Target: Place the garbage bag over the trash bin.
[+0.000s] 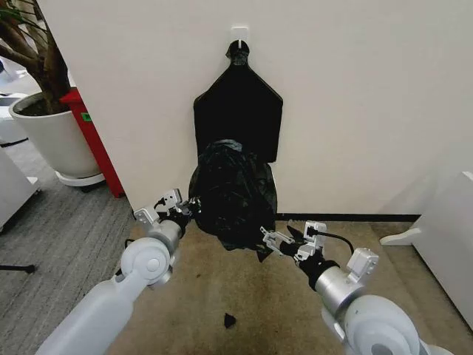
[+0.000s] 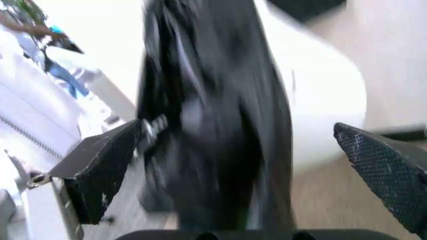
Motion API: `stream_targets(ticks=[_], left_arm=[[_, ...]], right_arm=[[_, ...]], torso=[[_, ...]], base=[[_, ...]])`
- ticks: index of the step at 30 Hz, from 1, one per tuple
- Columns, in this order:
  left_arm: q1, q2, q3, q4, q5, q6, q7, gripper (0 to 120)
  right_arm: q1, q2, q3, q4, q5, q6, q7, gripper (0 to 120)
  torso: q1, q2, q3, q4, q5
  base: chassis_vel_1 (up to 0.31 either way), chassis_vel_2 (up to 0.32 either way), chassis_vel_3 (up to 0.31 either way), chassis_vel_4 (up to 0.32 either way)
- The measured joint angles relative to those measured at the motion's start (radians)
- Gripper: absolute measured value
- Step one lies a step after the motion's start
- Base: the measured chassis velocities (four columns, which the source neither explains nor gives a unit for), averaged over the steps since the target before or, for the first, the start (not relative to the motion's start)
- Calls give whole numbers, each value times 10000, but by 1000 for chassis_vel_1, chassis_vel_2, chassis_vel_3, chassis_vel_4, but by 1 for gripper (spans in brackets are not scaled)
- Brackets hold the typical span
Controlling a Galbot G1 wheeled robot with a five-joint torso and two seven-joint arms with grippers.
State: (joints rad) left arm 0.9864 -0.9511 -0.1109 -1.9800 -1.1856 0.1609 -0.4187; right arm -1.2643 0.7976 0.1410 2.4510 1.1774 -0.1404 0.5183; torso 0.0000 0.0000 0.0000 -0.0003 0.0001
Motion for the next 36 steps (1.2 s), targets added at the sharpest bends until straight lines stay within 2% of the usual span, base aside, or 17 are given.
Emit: stream_targets(ticks=[3, 6, 7, 9, 11, 13, 18, 25, 36], left_arm=[[143, 163, 97, 254, 926, -305, 817, 1], [194, 296, 236, 842, 2085, -1092, 2024, 1], [194, 296, 236, 842, 2085, -1092, 2024, 1], [194, 347, 301, 1192, 2818, -1587, 2764, 1], [198, 442, 392, 1463, 3491, -2053, 3483, 1], [198, 491, 456, 1510, 3736, -2291, 3721, 1], [152, 583, 480, 1574, 4640, -2773, 4188, 1], [179, 711, 415, 1490, 5439, -3050, 4426, 1], [229, 693, 419, 1231, 5703, -3112, 4552, 1]], right_arm=[[626, -392, 606, 132, 604, -371, 166, 100], [1415, -1098, 2308, -28, 2595, -1692, -212, 100], [1415, -1098, 2308, -28, 2595, -1692, -212, 100], [1896, -1433, 2629, -293, 3282, -2149, -414, 100], [2690, -1826, 2567, -692, 3972, -2654, -694, 100], [3425, -1995, 2288, -1014, 4535, -3073, -858, 100], [4771, -1906, 1543, -1561, 5224, -4017, -910, 100], [4369, -1493, 1236, -1588, 5048, -3896, -759, 100], [4504, -1130, 561, -2216, 4452, -3461, -439, 100]], torso=[[0, 0, 1, 6, 0], [0, 0, 0, 1, -3], [0, 0, 0, 1, -3], [0, 0, 1, 0, 0], [1, 0, 2, 3, -1], [0, 0, 2, 3, -2], [1, -1, 3, 6, -4], [0, 0, 1, 1, 0], [0, -1, 1, 3, -2]], base=[[0, 0, 0, 0], [0, 0, 0, 0], [0, 0, 0, 0], [0, 0, 0, 0], [0, 0, 0, 0], [0, 0, 0, 0], [0, 0, 0, 0], [0, 0, 0, 0], [0, 0, 0, 0]])
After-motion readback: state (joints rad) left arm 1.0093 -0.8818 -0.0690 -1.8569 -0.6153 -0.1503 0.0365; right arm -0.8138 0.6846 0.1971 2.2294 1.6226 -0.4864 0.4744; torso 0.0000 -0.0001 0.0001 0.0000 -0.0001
